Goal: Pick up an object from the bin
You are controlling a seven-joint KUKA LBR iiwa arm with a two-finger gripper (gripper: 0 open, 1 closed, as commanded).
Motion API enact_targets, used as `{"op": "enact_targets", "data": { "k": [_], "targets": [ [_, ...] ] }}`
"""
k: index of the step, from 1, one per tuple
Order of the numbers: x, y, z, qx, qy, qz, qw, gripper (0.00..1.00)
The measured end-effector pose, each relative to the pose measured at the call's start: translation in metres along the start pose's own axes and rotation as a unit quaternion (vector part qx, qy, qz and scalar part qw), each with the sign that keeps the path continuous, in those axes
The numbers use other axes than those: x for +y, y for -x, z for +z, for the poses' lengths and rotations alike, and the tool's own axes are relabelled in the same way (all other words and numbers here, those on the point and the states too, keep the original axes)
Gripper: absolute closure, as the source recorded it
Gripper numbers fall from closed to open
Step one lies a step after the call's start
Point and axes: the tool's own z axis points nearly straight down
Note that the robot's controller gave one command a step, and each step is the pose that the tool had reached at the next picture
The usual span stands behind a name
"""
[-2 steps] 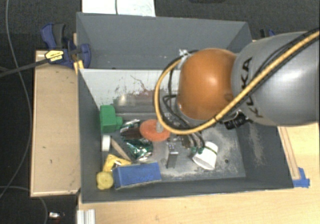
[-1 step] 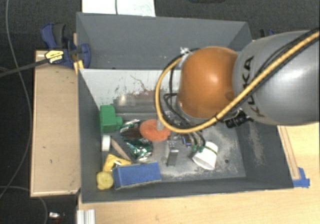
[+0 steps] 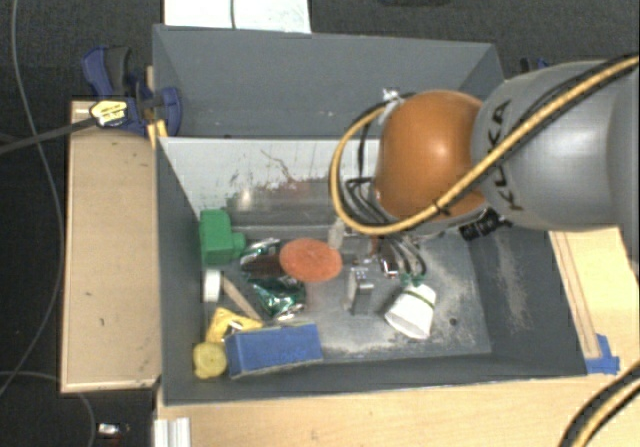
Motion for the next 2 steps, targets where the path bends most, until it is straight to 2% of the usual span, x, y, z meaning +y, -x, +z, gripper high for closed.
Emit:
{"op": "enact_targets", "data": {
  "k": [1, 2],
  "targets": [
    [-0.001, 0.014, 0.037, 0.0, 0.0, 0.074, 0.9972, 0.0],
    [0.034, 0.043, 0.075, 0.0, -0.001, -0.004, 1.0, 0.0]
  ]
}}
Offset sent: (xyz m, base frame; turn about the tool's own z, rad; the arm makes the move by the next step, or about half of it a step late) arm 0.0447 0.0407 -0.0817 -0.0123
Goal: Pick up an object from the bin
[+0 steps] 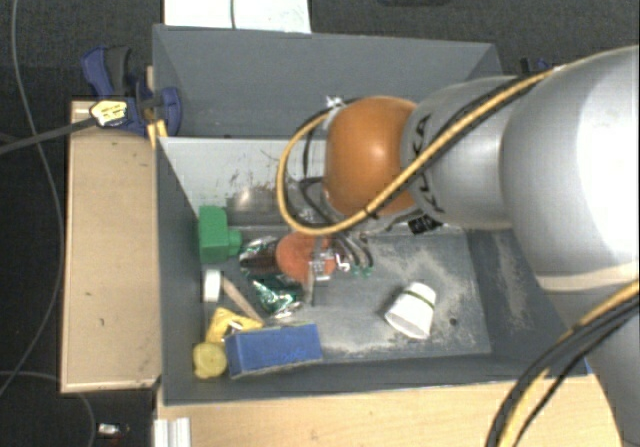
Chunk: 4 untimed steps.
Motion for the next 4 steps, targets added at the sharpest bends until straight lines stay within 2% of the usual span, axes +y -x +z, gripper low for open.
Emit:
{"op": "enact_targets", "data": {
  "k": [1, 2, 3, 4],
  "targets": [
    [-0.022, -0.016, 0.006, -0.0026, 0.002, 0.108, 0.9941, 1.0],
    [-0.022, -0.016, 0.006, -0.0026, 0.002, 0.108, 0.9941, 1.0],
    [-0.025, -0.02, -0.053, 0.0, 0.002, 0.108, 0.9942, 1.0],
    [-0.037, -0.017, -0.128, 0.0009, 0.002, 0.118, 0.993, 1.0]
  ]
}}
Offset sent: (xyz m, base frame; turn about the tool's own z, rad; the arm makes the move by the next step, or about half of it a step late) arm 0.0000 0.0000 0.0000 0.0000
